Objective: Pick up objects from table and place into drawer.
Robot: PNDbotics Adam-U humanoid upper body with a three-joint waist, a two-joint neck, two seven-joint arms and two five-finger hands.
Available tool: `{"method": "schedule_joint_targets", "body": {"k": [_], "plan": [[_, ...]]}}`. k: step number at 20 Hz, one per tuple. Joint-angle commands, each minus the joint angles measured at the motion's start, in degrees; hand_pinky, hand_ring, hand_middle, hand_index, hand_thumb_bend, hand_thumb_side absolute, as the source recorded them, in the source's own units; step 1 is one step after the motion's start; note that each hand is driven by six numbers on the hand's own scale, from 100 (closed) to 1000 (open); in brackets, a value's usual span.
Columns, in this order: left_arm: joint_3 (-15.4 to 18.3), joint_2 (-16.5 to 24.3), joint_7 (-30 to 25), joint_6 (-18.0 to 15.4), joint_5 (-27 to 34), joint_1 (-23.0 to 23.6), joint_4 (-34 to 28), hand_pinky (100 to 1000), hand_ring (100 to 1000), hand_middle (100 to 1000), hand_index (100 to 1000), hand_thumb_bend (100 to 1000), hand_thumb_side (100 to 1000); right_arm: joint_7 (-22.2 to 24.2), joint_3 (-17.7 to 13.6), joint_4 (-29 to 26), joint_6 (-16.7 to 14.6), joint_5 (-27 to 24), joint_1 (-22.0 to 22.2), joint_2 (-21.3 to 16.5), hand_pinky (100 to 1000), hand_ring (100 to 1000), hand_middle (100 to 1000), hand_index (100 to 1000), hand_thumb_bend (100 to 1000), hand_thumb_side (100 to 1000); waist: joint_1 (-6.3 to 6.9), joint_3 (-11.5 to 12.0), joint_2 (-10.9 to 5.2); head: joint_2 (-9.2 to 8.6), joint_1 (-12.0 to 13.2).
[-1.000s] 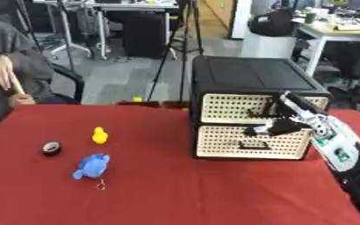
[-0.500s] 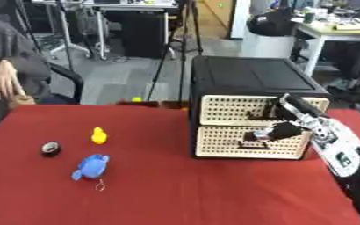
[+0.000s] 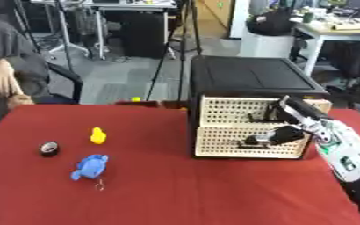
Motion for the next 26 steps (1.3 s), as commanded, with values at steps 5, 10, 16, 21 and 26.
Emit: {"method": "schedule_joint_targets", "body": {"k": [5, 10, 16, 21, 26], "plan": [[0.3, 1.2, 0.0, 0.1, -0.2, -0.5, -0.7, 426, 431, 513, 778, 100, 838, 1.6, 0.3, -5.1, -0.2, 0.8, 0.8, -3.2, 100, 100, 100, 431, 853, 621, -0.1, -0.2, -0.42, 0.24, -0.2], [0.4, 1.4, 0.0, 0.2, -0.3, -0.5, -0.7, 426, 431, 513, 778, 100, 840, 2.1, 0.0, -8.6, 0.0, -0.1, 2.8, -4.4, 100, 100, 100, 428, 857, 627, -0.31, -0.4, -0.44, 0.21, -0.1], [0.5, 1.5, -0.1, 0.3, -0.4, -0.5, -0.8, 426, 432, 513, 778, 100, 841, 2.5, -0.5, -13.7, 0.6, -1.6, 5.6, -5.8, 100, 100, 100, 425, 863, 636, -0.52, -0.5, -0.43, 0.15, 0.0], [0.5, 1.6, -0.1, 0.3, -0.4, -0.5, -0.8, 426, 432, 514, 778, 100, 840, 2.8, -1.0, -16.7, 1.4, -2.5, 7.7, -6.4, 100, 100, 100, 424, 870, 631, -0.62, -0.6, -0.43, 0.11, 0.0], [0.6, 1.6, 0.0, 0.3, -0.4, -0.4, -0.8, 426, 432, 514, 778, 100, 839, 2.9, -1.5, -18.8, 2.0, -3.2, 9.5, -6.7, 100, 100, 100, 423, 877, 629, -0.66, -0.7, -0.43, 0.06, 0.1]]}}
